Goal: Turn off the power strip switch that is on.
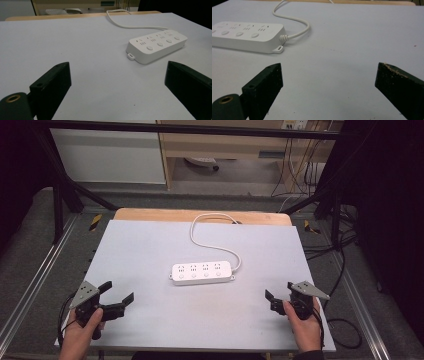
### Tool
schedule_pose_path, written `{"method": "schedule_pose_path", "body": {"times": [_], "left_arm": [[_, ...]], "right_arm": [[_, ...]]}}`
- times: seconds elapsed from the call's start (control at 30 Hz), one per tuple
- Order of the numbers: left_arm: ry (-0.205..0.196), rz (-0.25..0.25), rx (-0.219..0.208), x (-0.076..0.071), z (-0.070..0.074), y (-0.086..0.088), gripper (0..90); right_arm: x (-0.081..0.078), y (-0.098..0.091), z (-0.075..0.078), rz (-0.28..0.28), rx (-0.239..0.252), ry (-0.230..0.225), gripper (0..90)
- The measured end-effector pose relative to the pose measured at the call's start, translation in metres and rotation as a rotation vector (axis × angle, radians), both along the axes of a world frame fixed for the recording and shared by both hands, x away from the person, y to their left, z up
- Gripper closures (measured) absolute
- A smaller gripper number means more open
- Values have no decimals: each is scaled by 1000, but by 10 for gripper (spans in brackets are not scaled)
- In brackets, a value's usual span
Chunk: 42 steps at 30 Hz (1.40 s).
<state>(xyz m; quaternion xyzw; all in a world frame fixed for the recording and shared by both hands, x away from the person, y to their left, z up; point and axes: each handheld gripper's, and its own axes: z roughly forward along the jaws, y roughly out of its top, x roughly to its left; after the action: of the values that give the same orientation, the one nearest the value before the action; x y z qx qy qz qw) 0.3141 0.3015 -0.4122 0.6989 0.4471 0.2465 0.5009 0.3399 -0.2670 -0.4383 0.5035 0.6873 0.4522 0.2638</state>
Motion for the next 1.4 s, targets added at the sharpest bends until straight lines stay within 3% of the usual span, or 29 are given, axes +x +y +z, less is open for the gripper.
{"method": "schedule_pose_path", "body": {"times": [0.07, 0.5, 0.7, 0.97, 1.17, 1.33, 1.4], "left_arm": [[1, 1, 2, 0, 0, -1, 68], [-4, -16, 2, -1, 2, -5, 72], [4, -62, 4, -2, 3, -14, 78], [0, -55, 5, -4, 4, -21, 77], [-2, -58, -8, -3, 4, -20, 81], [-5, -40, -66, 1, 7, -23, 105], [-4, -40, -67, 5, 10, -29, 130]], "right_arm": [[0, 2, -1, -6, -24, -10, 81], [2, 8, -1, 16, -33, 35, 58], [2, 9, 2, 4, -30, 15, 37], [-1, 13, 5, 46, -37, -12, 37], [-2, 18, 6, 73, -37, -6, 38], [-2, 24, 5, 86, -36, -9, 32], [-3, 27, 4, 103, -37, -9, 29]]}}
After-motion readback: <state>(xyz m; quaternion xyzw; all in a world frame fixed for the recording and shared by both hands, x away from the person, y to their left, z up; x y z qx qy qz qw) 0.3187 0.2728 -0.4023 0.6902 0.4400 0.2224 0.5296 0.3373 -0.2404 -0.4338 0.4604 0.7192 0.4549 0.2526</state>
